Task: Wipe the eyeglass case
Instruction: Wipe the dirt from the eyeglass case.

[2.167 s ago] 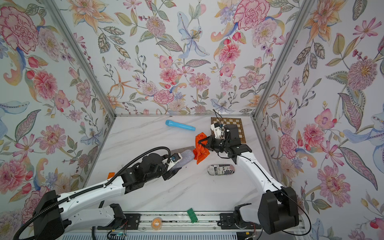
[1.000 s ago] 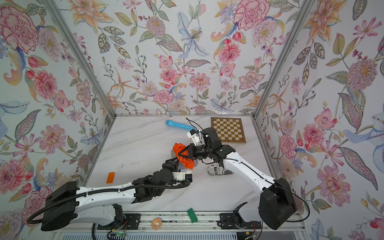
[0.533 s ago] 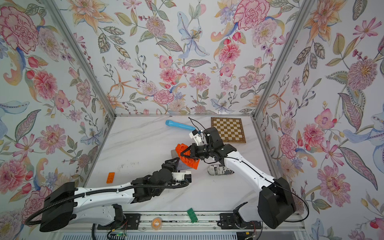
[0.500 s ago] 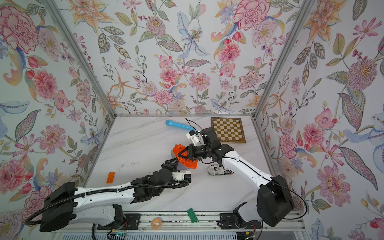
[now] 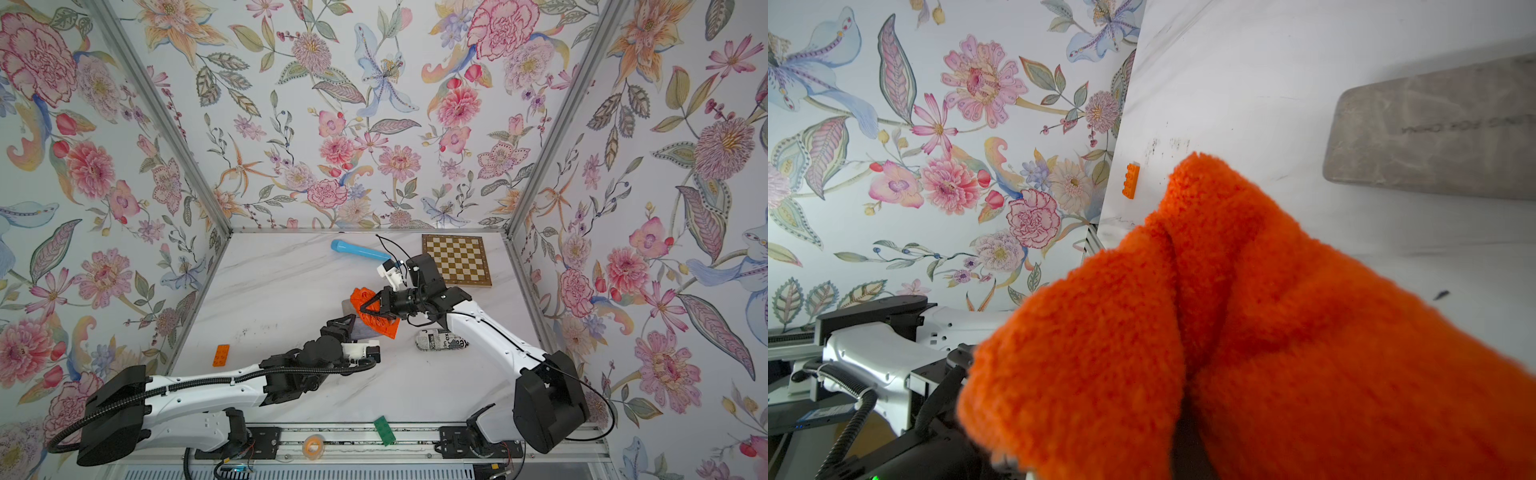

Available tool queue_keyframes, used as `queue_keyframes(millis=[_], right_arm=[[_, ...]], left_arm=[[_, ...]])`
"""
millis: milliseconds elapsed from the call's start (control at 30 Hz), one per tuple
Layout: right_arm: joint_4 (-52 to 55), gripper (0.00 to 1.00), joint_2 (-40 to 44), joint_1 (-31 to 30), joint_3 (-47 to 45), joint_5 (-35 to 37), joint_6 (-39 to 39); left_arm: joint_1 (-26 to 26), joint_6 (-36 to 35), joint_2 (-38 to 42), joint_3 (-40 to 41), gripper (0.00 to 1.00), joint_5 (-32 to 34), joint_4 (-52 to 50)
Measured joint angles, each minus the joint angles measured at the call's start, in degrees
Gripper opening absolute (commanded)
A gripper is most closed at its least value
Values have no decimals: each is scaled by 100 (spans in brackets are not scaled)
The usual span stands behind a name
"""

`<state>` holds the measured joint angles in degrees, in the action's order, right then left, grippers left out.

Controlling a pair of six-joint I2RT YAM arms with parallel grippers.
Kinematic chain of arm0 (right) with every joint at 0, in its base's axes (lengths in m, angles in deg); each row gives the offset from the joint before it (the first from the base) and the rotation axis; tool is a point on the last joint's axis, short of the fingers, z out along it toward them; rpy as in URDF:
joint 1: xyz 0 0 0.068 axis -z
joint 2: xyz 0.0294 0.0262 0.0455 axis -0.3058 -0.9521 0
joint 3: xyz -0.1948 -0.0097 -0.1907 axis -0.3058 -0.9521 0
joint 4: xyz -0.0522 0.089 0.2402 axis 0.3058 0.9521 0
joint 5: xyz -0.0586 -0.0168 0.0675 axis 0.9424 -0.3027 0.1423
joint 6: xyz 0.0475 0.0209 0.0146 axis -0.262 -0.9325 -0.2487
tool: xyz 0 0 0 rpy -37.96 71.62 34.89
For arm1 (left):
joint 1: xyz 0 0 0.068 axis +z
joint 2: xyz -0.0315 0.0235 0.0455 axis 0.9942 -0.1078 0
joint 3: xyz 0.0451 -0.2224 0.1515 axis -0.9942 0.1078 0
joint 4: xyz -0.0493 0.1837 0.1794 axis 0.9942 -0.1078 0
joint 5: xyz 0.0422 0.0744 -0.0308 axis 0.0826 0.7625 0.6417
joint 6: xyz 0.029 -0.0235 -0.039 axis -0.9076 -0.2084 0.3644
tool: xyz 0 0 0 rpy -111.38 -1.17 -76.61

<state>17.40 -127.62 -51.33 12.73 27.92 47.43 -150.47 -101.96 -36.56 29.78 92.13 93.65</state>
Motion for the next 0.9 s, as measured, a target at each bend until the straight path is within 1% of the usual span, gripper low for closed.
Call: queue_keyframes(millis=[67,167,267,333,433,500,567,633,667,767,833,900], right_arm=[[-133,0,-96,-203,52,101,-2],[-221,0,-20,-144,-79,140,7],[-127,0,339,260,-442,-7,133],[181,0,673,776,-645,-48,291],[752,0,1102,1464,-745,136,496],[1038,0,1311,1676,-750,243,601],[1169,0,1523,1738,-750,378,651],[1134,0,1781,1749,-752,505,647],[1043,0,1915,1749,-769,549,599],[481,0,2382,1628,-973,695,398],[63,0,2645,1311,-1154,901,295],[-330,0,2754,861,-1322,1102,221]], left_arm=[[2,24,0,4,44,70,-83],[7,20,0,7,44,70,-87],[0,13,0,7,44,-136,-85],[4,22,9,7,44,-160,-90],[59,212,186,4,44,-79,-57],[120,431,420,-13,44,11,-42],[203,778,627,-92,44,-2,-144],[396,1381,780,-284,44,-210,-496],[551,1759,831,-407,44,-437,-723],[1209,3064,905,-804,43,-1526,-1318],[1668,4037,916,-1010,41,-2455,-1521],[1945,4813,918,-1071,42,-3211,-1534]])
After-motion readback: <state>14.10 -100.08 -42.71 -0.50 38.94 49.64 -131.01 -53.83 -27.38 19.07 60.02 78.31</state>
